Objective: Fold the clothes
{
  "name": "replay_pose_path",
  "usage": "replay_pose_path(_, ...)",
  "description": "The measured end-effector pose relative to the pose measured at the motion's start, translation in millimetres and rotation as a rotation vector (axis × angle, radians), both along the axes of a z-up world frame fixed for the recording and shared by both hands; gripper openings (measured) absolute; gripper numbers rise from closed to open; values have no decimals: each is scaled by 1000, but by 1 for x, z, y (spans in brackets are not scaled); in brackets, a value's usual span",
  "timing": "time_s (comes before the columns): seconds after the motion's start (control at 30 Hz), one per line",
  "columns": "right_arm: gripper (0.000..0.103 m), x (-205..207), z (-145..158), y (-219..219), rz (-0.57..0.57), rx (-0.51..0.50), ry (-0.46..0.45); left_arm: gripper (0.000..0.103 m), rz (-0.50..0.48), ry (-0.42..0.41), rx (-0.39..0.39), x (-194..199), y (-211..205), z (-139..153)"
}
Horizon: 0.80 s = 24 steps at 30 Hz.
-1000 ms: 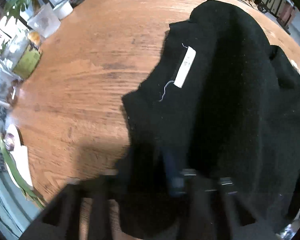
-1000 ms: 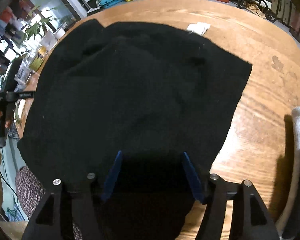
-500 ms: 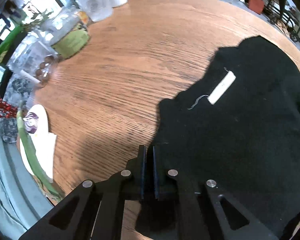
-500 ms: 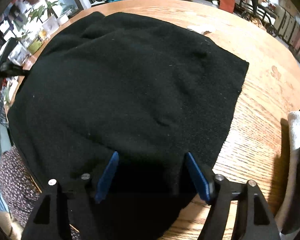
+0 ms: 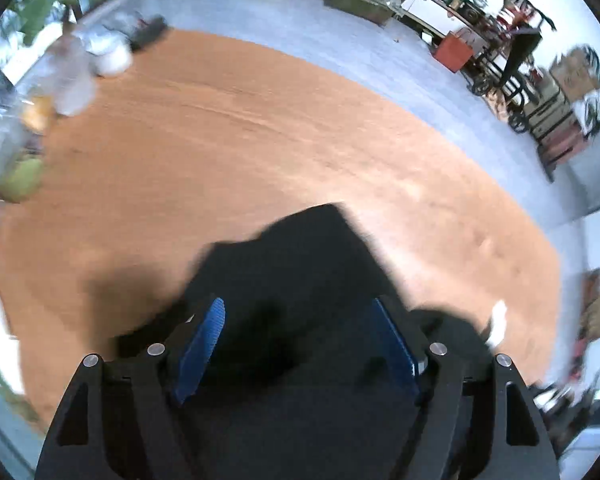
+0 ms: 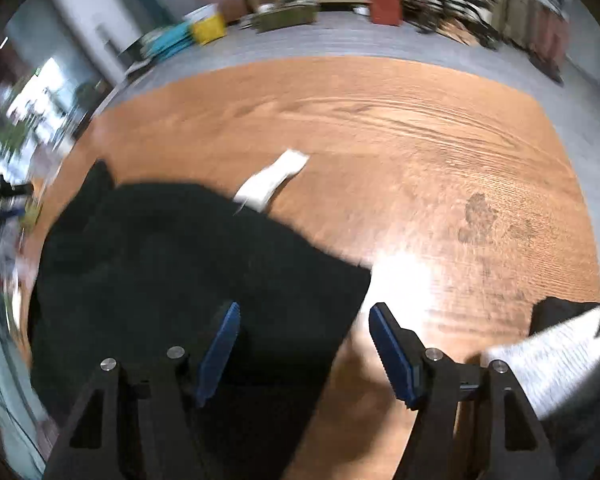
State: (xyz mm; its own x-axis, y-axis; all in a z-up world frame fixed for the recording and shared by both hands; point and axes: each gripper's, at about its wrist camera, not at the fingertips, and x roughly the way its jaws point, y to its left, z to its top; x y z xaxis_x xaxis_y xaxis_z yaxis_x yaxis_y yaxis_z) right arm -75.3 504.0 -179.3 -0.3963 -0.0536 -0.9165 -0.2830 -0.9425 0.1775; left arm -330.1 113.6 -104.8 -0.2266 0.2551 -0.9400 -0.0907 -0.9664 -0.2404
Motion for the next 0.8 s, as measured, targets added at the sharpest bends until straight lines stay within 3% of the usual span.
replay_pose_path(0.1,71,-16,-12,-1,-16,-13,-40,75,-10,-41,28,-28,37,-27)
replay_pose_path(0.17,71,-22,-21,-8,-4,-23,-69,74,-31,-60,-11,-33,54,-44)
replay_pose_path(0.27,71,-25,-34,-21,-4,-14,-100,49,-35,-80,-151,-33,68,-68)
replay_pose_path(0.3,66,-25,-38,-25,-6,-9,-110,35,-29,-83,-186,-31,67,-75)
replay_pose_path(0.33,45,-25,-40,-29,-6,9,-105,26,-21,-68,-170,-29,61,-77)
replay_pose_path(0.37,30,-25,-38,-33,2,20,-84,24,-11,-54,-153,-28,55,-79)
replay_pose_path(0.4,17,-24,-38,-34,4,-7,-67,20,3,-50,-127,-28,48,-77)
replay_pose_path(0.43,12,-23,-38,-34,-9,-28,-54,17,31,-40,-105,-29,37,-73)
replay_pose_path(0.53,7,-24,-29,-20,-74,-51,11,14,99,35,-126,-35,11,-52)
replay_pose_path(0.7,1,-25,9,11,-237,130,111,13,221,175,-76,-36,-32,-13)
replay_pose_path(0.8,6,-13,13,23,-259,-42,135,13,208,146,-29,-31,-43,-15)
